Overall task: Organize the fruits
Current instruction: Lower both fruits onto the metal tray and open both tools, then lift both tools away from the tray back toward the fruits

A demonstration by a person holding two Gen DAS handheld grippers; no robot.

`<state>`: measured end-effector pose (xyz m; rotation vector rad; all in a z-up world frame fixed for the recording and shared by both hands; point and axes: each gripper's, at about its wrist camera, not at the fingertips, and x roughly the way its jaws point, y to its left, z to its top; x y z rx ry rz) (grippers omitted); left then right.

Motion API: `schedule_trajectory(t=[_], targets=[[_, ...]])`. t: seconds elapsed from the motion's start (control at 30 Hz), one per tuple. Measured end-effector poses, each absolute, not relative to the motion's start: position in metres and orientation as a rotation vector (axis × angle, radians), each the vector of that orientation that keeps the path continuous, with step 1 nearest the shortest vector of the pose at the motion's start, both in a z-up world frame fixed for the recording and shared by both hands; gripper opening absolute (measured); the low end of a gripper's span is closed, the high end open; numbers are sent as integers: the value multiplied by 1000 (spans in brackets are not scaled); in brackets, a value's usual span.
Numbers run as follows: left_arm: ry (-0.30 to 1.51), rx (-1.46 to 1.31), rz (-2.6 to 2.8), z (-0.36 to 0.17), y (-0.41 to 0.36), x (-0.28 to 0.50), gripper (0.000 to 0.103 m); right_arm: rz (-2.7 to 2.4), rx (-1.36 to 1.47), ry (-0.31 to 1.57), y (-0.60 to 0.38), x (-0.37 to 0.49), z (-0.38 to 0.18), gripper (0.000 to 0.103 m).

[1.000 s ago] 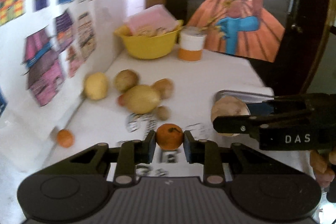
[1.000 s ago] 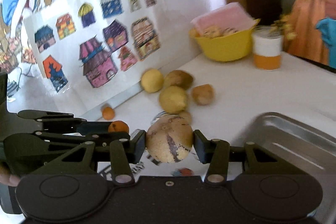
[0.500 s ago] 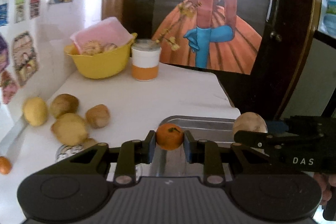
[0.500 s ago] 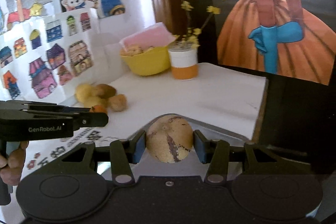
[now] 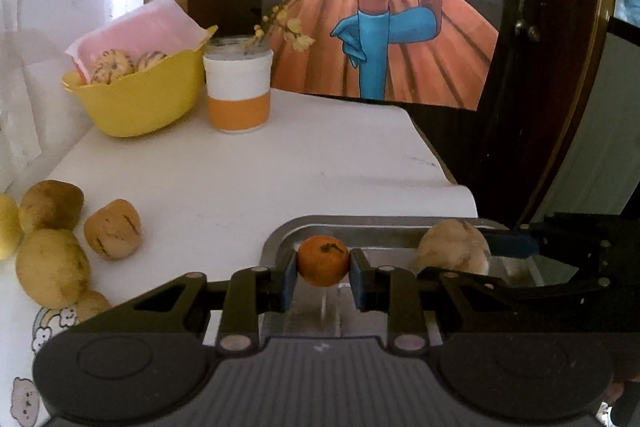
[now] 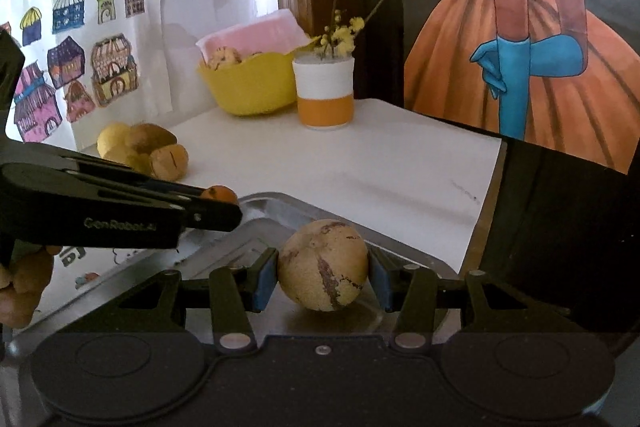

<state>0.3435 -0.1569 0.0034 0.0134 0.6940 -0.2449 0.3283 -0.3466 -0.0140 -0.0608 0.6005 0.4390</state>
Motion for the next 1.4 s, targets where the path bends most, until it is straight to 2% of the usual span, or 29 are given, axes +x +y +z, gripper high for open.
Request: schedule_trajectory(t=[0.57, 0.67, 0.7, 0.8, 0.93, 1.03, 1.13, 1.4], targets=[[761, -6, -231, -12, -159, 351, 32, 441, -63, 597, -345, 327, -19, 52], [761, -8, -232, -11, -159, 348, 37, 434, -63, 590, -346, 324, -18, 58], [762, -13, -232, -10, -158, 347, 40, 432, -63, 589, -346, 323, -17, 59], [745, -35, -227, -6, -155, 341, 56, 425, -60, 584, -347, 317, -15, 64], [706, -51, -206, 6, -151, 328, 78, 410, -51, 568, -350, 305, -7, 75], [672, -53, -185, 16, -147, 314, 90, 395, -40, 548, -352, 292, 3, 84], [645, -58, -176, 26, -141, 298, 99, 383, -28, 525, -353, 276, 14, 91], [598, -69, -182, 48, -123, 247, 102, 368, -27, 490, -346, 224, 43, 102]])
